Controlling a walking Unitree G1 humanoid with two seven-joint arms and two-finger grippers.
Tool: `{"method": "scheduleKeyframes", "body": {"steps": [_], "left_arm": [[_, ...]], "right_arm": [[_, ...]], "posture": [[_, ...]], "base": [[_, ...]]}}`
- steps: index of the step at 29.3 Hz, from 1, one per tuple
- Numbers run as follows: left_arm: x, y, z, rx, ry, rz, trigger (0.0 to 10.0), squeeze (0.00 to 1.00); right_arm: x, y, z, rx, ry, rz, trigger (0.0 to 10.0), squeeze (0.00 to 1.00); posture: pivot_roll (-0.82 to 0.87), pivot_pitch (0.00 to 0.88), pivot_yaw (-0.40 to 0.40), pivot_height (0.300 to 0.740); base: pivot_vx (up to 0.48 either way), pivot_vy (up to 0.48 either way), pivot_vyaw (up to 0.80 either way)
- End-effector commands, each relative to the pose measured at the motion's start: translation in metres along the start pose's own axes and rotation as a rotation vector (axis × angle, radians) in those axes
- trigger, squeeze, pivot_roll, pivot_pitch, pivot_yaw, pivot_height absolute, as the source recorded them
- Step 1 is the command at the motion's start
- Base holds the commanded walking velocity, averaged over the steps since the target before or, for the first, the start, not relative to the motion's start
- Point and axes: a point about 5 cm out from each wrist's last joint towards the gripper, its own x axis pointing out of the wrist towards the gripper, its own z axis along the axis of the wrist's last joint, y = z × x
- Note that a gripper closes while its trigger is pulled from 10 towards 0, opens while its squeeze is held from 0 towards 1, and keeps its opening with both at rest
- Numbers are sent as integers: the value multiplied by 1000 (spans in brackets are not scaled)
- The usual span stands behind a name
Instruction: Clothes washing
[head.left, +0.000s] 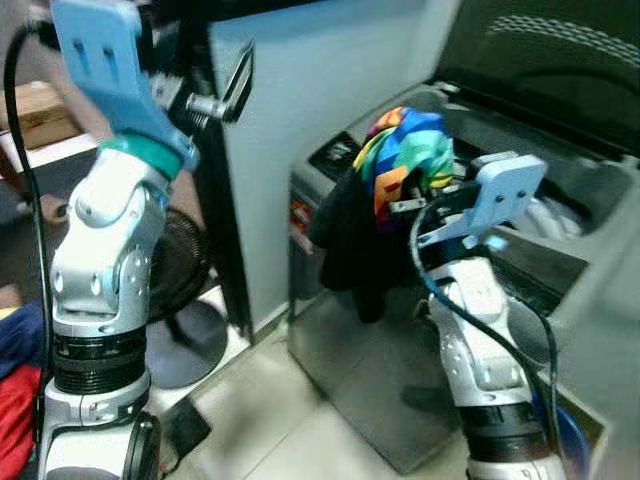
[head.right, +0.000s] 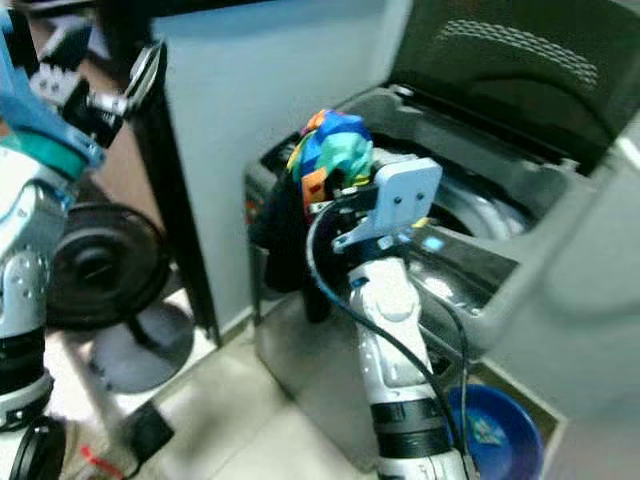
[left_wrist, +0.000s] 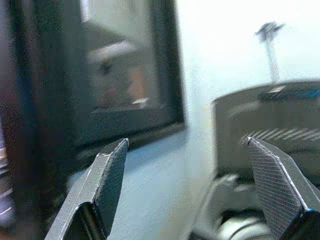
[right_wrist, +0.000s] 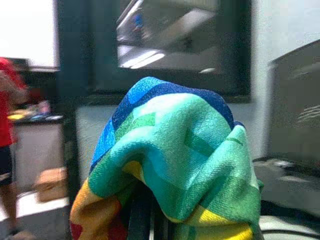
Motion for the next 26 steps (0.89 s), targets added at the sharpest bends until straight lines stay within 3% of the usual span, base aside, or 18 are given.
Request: {"method": "scheduleKeyframes", "body": {"steps": [1,19,26], "left_arm": [[-3,4,-2,-3,24,16,10000,0],[-6,4,-4,-15,39,34,10000,0],[-5,3,-3,-15,33,37,10000,0]], "right_arm": [[3,5,6,21,-19,16,10000,0],[-1,6,-1,37,31,14,10000,0],[-1,6,-1,38,37,16,10000,0]], "posture": [[120,0,41,740],[128,0,34,740],[128,0,34,740]], "base": [[0,0,-800],[0,0,-800],[251,0,-800]]}}
